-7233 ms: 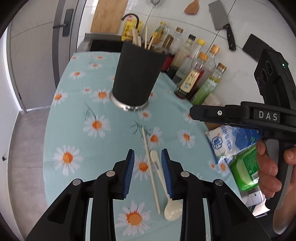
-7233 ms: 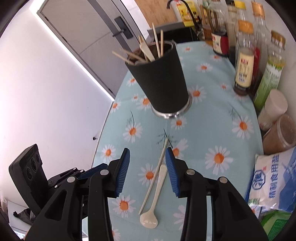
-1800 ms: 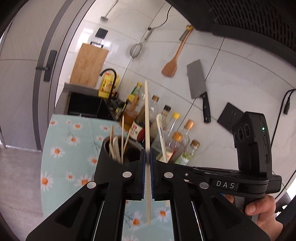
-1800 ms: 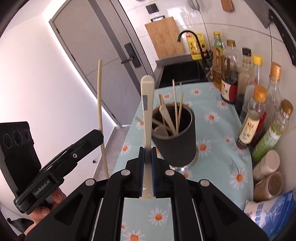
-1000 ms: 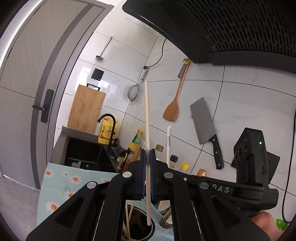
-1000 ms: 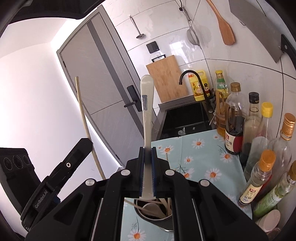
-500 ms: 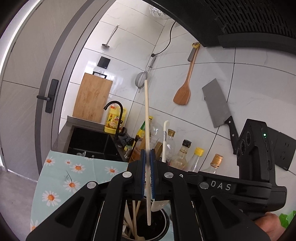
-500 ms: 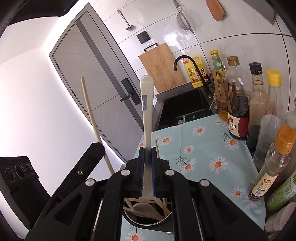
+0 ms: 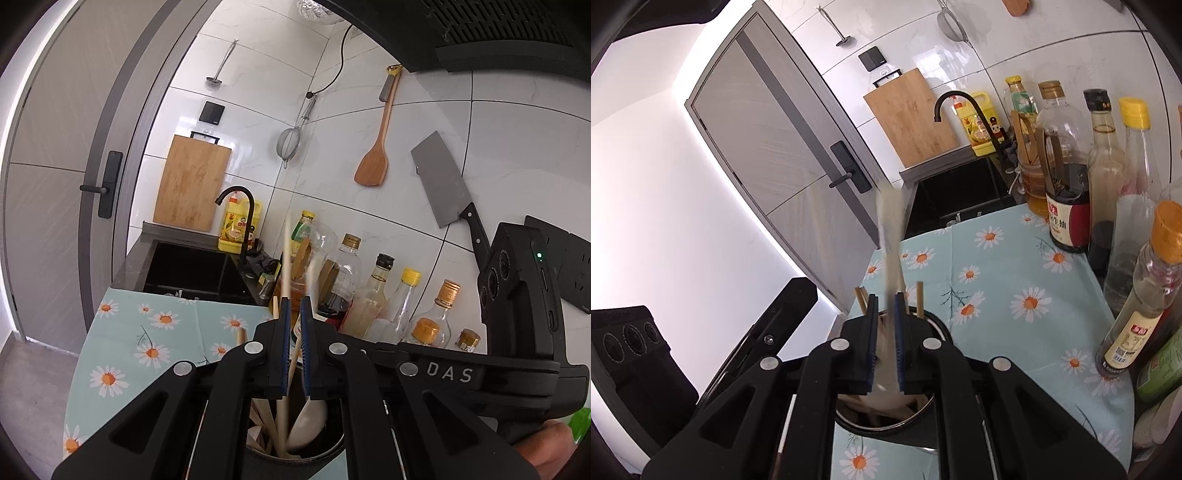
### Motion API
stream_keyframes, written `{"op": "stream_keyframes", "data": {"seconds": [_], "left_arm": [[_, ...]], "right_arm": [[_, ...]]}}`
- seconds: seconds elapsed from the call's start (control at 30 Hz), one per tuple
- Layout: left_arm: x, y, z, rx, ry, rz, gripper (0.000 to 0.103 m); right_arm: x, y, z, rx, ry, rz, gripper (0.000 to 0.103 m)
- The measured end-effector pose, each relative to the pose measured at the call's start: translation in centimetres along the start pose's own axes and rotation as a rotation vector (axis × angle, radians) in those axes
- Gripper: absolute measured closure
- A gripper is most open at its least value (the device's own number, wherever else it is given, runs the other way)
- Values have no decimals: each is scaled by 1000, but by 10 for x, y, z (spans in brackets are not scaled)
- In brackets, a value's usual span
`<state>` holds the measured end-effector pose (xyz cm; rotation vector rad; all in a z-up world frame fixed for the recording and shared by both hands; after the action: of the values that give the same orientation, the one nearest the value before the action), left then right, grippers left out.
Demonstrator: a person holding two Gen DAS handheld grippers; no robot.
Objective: Organize utensils
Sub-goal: 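Open both tools to drop the spoon and chopstick into the holder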
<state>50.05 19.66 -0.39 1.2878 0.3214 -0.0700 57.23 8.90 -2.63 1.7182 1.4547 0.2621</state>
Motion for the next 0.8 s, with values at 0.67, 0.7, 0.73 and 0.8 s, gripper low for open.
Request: {"op": "stream_keyframes", "data": {"seconds": [0.67,0.7,0.73,0.8], "left_arm": [[-70,1,0,84,4,-43,65],[-78,0,-1,92,6,-46,65],[-85,0,-1,99,7,-47,65],[-102,0,-1,107,2,-57,62]], "right_arm": [[-80,-3,-46,-111,-114,75,62],[-88,-5,-53,-147,-151,82,59],[-96,-7,-62,-184,-176,93,52],[-109,-12,-79,-241,-202,109,46]]}}
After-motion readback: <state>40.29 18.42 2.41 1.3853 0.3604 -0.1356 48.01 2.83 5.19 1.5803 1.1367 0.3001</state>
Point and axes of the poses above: each gripper's, at about its wrist camera, not at the fingertips, and x roughly the way its jaws point, z to its right, y to its top, the point moved 7 cm from there along x, roughly the way its jaws point, and after that the axes turned 13 degrees about y, right-handed, at the moved point
